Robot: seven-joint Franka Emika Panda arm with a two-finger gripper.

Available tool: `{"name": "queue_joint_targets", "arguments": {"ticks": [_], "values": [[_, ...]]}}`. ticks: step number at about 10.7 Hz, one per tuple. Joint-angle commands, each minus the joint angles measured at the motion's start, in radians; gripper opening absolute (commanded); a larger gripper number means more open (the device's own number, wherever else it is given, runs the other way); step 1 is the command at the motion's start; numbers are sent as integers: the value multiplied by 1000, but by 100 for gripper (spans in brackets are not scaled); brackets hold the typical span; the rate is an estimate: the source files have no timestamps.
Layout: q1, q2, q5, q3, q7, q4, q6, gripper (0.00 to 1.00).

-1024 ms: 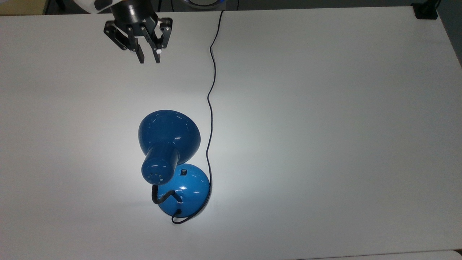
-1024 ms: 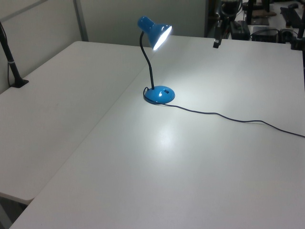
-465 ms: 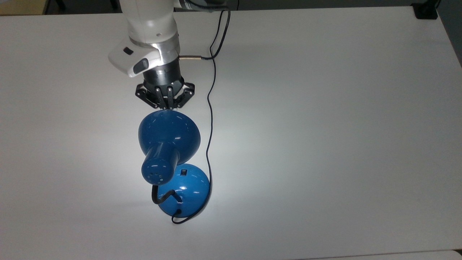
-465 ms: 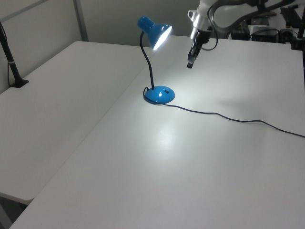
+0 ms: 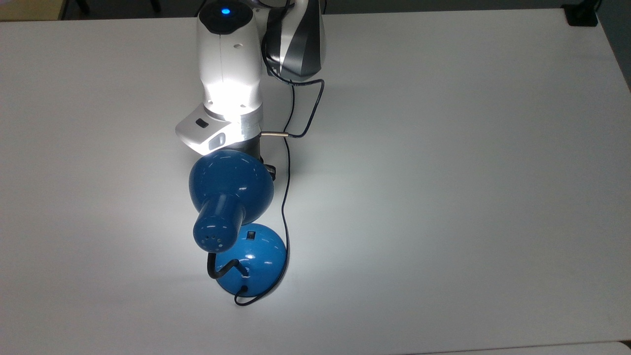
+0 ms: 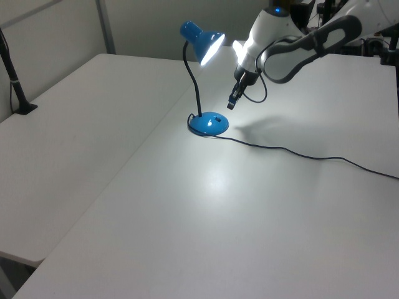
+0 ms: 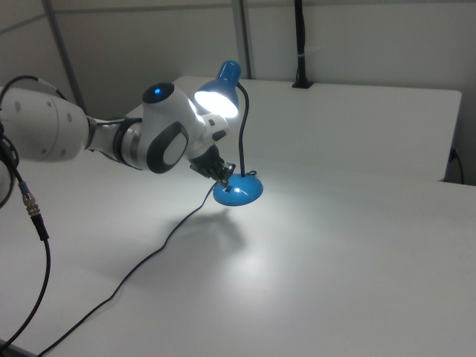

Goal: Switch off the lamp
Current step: 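Lower the gripper onto the switch on the lamp base, then press down on the base switch with the gripper fingers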

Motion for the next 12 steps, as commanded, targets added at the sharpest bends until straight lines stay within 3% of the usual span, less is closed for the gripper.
{"name": "queue_joint_targets", "arguments": {"ticks": [1,6,12], "values": [[20,66,21,-8,22,17,130,0],[22,153,14,-8,65,112,128,0],[48,150,0,-8,50,74,128,0]]}}
